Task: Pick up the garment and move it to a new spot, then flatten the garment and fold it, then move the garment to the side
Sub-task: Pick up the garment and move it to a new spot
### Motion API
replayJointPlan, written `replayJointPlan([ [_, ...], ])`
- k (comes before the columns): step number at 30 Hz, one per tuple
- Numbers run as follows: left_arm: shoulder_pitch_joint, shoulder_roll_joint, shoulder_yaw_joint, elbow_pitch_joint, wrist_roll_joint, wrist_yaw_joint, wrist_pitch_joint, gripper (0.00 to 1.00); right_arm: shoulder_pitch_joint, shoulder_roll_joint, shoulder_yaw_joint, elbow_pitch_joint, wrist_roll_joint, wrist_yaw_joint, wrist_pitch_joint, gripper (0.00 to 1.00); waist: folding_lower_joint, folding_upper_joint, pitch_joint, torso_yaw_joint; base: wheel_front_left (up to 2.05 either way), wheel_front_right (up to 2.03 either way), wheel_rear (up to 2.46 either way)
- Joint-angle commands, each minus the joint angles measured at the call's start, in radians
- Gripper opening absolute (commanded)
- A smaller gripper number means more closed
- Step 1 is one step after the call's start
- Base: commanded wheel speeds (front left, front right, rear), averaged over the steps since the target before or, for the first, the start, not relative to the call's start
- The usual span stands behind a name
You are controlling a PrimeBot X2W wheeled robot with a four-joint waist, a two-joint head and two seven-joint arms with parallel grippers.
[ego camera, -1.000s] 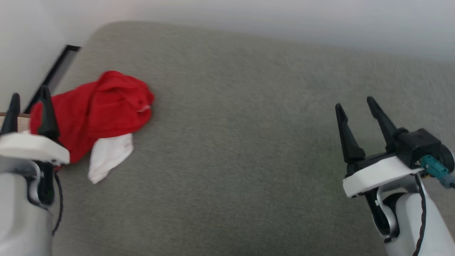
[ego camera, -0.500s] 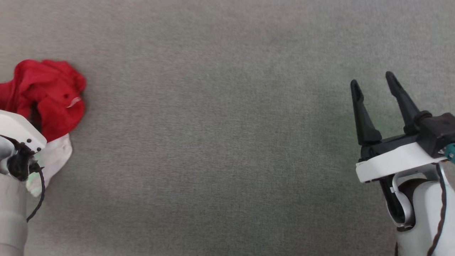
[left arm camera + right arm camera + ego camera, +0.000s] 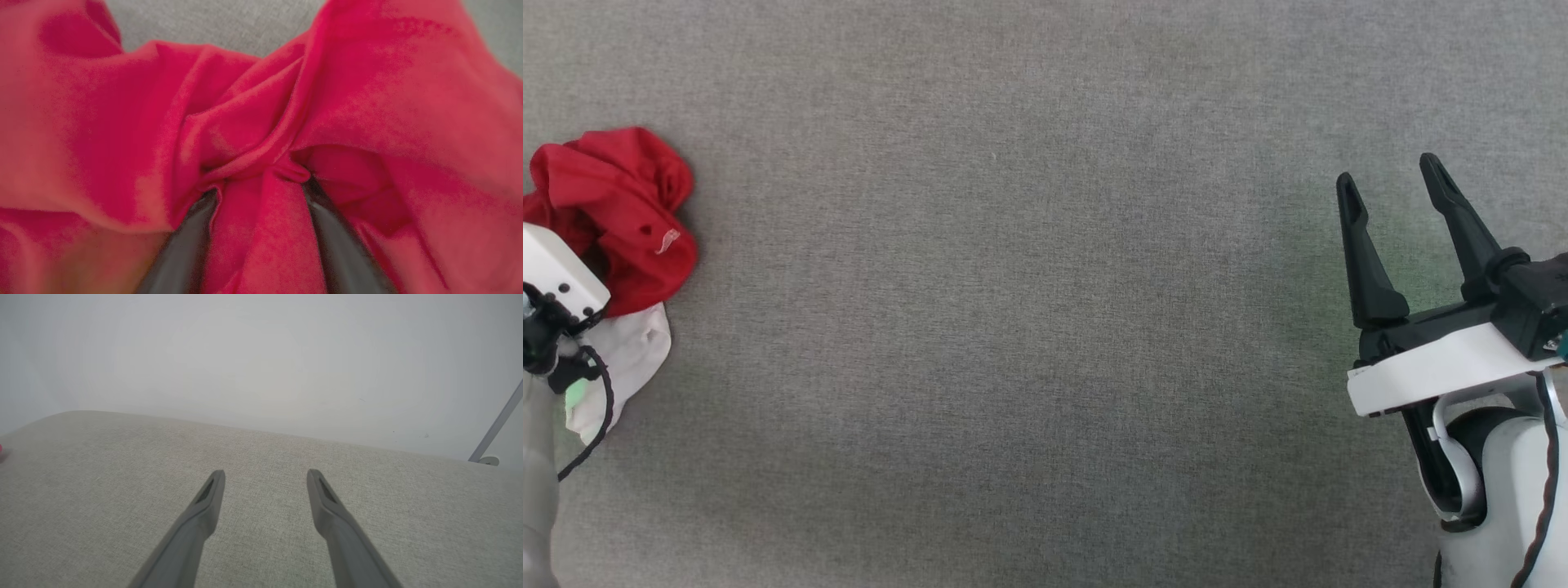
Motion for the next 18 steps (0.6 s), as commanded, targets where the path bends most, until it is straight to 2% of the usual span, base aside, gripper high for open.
replayJointPlan([
  [1,0.099,-0.084,-0.015,0.081,-0.014,-0.003,0.034,0.0,0.003,0.004,-0.003,0.001,-0.002,0.0,-0.001,1.0,0.0,-0.0001,-0.008,0.004,0.0,0.0,0.0],
  [9,0.015,0.053,-0.054,-0.005,0.03,-0.022,-0.096,0.0,0.016,0.021,-0.021,0.04,0.023,0.0,-0.034,1.0,0.0,-0.0001,-0.09,0.033,0.0,0.0,0.0],
  [18,-0.029,0.127,-0.163,-0.16,0.049,-0.027,-0.195,0.0,0.038,0.04,-0.017,0.096,0.041,0.0,-0.071,1.0,0.0,-0.0001,-0.205,0.061,0.0,0.0,0.0],
])
